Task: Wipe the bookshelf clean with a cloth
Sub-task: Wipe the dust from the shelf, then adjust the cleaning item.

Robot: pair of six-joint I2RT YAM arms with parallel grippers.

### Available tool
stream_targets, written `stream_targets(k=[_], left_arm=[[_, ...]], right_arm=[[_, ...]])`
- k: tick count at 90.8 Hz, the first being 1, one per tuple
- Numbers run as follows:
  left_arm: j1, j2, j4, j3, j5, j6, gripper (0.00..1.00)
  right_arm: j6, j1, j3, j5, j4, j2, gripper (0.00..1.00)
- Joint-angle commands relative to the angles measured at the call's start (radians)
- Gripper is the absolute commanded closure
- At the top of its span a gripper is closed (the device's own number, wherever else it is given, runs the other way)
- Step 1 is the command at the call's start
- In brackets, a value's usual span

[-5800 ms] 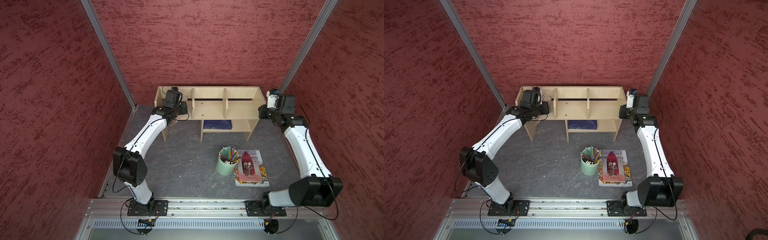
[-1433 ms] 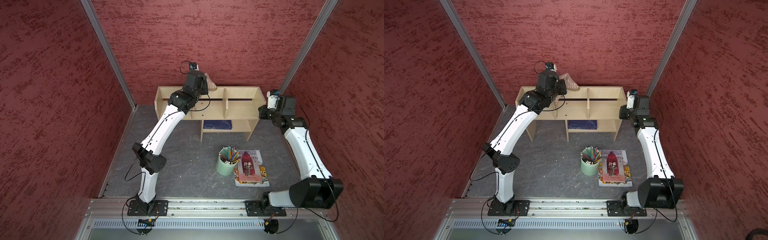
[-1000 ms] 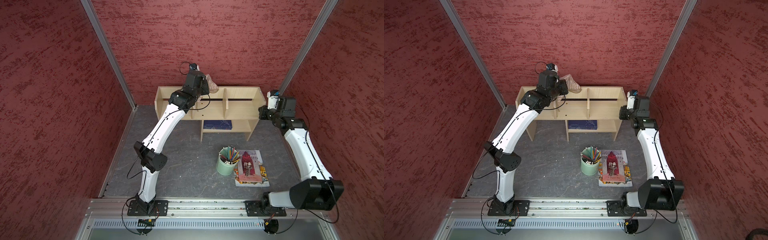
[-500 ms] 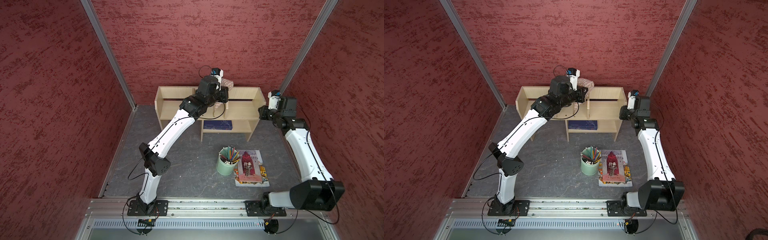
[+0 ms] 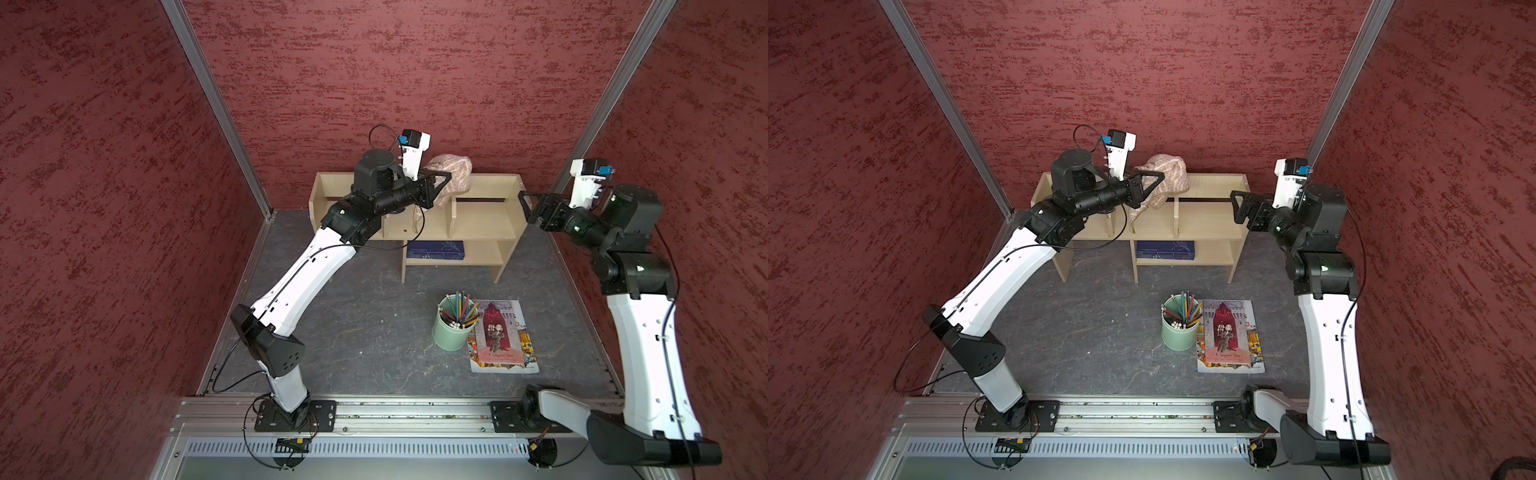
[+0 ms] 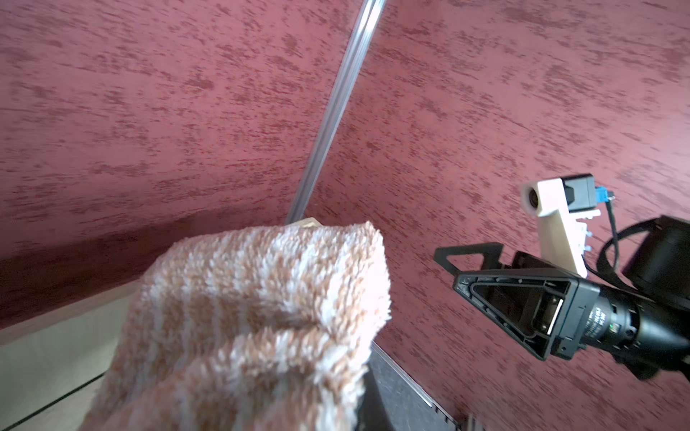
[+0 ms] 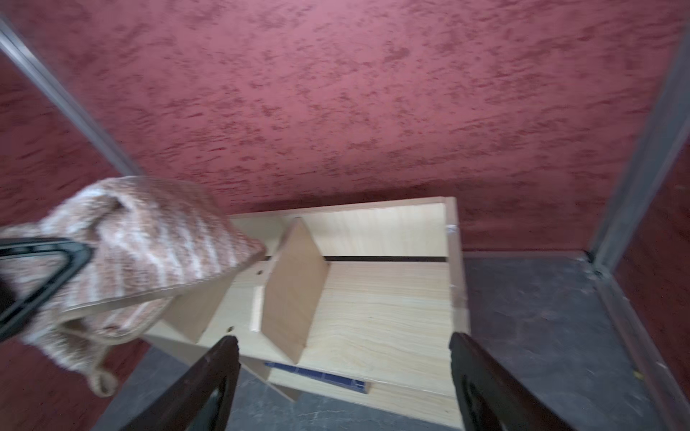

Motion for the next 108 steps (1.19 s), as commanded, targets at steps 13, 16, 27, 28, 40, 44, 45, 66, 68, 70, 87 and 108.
stream_targets(k=[13,16,27,28,40,44,45,66,68,70,87,108], left_arm=[[0.008,-0.044,0.162,-0.099,0.245,-0.068,1.0],[0.01,-0.05,0.177,-0.112,0.253,-0.079,1.0],[0.015,-0.069,0.246,-0.165,0.252,-0.116,1.0],[0.016,-0.07,0.254,-0.17,0.252,-0.121,1.0],[0.018,-0.09,0.326,-0.223,0.25,-0.162,1.0],[0.018,-0.101,0.352,-0.242,0.244,-0.168,1.0],[0.019,-0.104,0.356,-0.246,0.242,-0.17,1.0],[0.031,-0.138,0.456,-0.316,0.214,-0.21,1.0],[0.033,-0.14,0.462,-0.32,0.216,-0.217,1.0],[0.035,-0.142,0.468,-0.323,0.219,-0.224,1.0],[0.058,-0.143,0.455,-0.329,0.253,-0.253,1.0],[0.071,-0.16,0.432,-0.347,0.294,-0.254,1.0]], right_arm=[[0.077,0.176,0.093,-0.304,0.141,0.066,0.05],[0.066,0.2,0.106,-0.302,0.133,0.08,0.04],[0.031,0.29,0.113,-0.256,0.099,0.118,0.05],[0.03,0.295,0.111,-0.25,0.099,0.12,0.05],[0.012,0.344,0.095,-0.179,0.076,0.135,0.09],[0.014,0.348,0.087,-0.168,0.076,0.136,0.1],[0.014,0.35,0.084,-0.166,0.076,0.136,0.1],[0.027,0.367,0.026,-0.133,0.11,0.129,0.13],[0.026,0.369,0.02,-0.126,0.112,0.128,0.13],[0.023,0.368,0.014,-0.114,0.114,0.126,0.13],[-0.004,0.369,-0.001,0.039,0.118,0.098,0.03],[-0.016,0.368,0.078,-0.011,0.12,0.14,0.02]])
